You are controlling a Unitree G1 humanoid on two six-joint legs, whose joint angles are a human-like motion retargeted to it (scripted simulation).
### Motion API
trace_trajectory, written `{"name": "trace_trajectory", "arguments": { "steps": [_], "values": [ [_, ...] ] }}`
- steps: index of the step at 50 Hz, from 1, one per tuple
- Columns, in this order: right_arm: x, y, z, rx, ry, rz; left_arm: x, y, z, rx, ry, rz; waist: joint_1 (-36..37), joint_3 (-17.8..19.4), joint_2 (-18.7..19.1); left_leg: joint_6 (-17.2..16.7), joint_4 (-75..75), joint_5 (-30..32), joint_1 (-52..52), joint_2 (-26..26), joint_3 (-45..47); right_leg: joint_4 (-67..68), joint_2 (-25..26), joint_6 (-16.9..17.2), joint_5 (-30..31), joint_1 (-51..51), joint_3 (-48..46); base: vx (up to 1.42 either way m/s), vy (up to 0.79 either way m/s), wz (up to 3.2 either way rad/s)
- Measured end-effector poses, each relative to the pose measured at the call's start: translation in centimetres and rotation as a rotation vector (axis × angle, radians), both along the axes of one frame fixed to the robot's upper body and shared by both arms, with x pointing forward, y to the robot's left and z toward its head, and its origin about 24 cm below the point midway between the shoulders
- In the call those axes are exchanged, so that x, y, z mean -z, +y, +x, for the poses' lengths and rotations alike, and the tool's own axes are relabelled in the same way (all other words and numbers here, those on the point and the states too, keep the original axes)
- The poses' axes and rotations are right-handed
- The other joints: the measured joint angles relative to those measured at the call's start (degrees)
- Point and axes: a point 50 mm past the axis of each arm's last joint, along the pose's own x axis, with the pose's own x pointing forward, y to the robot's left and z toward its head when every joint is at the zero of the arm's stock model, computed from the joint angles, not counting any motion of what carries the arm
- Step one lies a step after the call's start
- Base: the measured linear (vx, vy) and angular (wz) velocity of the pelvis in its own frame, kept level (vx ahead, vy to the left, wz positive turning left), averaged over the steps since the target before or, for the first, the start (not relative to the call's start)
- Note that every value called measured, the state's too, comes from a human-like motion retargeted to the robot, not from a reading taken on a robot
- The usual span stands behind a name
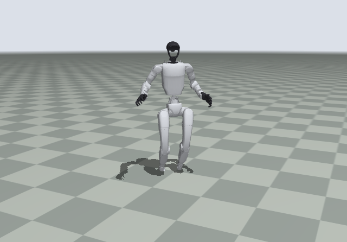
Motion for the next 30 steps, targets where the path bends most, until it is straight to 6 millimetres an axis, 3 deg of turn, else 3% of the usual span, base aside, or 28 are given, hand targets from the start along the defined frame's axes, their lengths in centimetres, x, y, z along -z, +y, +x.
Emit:
{"name": "trace_trajectory", "arguments": {
  "steps": [7,10,30],
  "values": [
    [-0.5,0.8,0.5,-0.068,-0.006,-0.037,0.0,0.3,0.5,-0.001,0.015,0.08,-2.5,-7.3,-1.9,0.5,-3.9,2.0,-6.3,-3.3,-0.4,5.4,-3.4,-2.0,-3.1,-10.3,0.5,0.02,0.02,0.17],
    [-0.4,1.2,0.4,-0.086,0.0,-0.049,0.2,0.4,0.5,0.004,0.026,0.099,-2.9,-8.4,-2.2,0.5,-5.9,3.0,-6.3,-3.7,-0.9,3.7,-2.5,-2.7,-4.0,-11.1,0.8,0.02,0.0,0.06],
    [1.4,3.2,-0.6,-0.145,0.092,-0.025,0.3,-0.4,1.2,0.072,0.041,0.054,0.7,-8.9,1.1,1.2,-3.9,1.5,-7.3,0.3,-4.0,-10.1,4.2,-4.3,-2.2,-5.7,-1.8,0.01,-0.01,0.0]
  ]
}}
